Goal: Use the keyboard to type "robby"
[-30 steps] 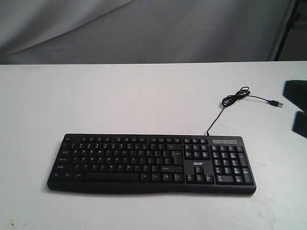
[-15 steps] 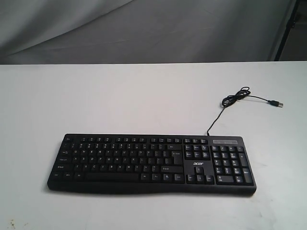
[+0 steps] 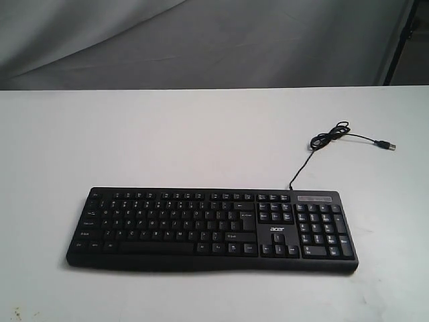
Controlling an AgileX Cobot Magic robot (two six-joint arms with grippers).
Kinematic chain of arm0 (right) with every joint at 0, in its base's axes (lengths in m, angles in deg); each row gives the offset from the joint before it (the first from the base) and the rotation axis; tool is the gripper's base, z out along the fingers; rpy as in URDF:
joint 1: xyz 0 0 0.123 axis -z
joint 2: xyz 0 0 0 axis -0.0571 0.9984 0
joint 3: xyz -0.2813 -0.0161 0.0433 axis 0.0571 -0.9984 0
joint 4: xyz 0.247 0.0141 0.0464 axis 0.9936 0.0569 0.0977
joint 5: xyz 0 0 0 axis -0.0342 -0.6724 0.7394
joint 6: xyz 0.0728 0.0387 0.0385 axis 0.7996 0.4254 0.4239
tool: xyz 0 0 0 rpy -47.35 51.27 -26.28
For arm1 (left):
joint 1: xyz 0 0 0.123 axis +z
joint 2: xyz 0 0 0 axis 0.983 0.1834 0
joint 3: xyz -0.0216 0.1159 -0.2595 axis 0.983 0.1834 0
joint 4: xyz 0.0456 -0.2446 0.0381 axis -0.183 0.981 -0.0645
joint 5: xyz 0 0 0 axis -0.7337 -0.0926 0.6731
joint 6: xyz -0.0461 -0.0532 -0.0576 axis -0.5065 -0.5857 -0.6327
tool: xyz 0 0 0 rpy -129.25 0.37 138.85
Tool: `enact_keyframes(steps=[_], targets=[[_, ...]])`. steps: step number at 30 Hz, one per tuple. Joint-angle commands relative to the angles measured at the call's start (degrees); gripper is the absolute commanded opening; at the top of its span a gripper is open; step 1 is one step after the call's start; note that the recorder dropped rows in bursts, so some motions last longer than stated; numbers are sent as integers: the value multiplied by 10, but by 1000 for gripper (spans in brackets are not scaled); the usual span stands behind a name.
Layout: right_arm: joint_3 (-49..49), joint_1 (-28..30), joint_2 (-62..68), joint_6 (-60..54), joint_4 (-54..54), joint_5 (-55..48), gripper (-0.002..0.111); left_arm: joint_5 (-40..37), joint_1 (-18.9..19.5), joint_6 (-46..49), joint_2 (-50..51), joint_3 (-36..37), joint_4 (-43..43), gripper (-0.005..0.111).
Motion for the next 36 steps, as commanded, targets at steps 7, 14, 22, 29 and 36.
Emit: enact_keyframes(steps=[7,14,22,29,36], targets=[[-40,4,-131,-1,-33,-35,0,4,-4,-2,-2,2,-3,0],[-40,4,-184,-1,-58,-85,0,4,-4,-2,-2,2,-3,0],[-40,4,-185,-1,-58,-132,0,4,-4,-2,-2,2,-3,0],[-40,4,-185,-1,-58,-132,0,4,-4,-2,-2,2,-3,0],[-40,4,-185,-1,-58,-132,0,4,-4,-2,-2,2,-3,0]])
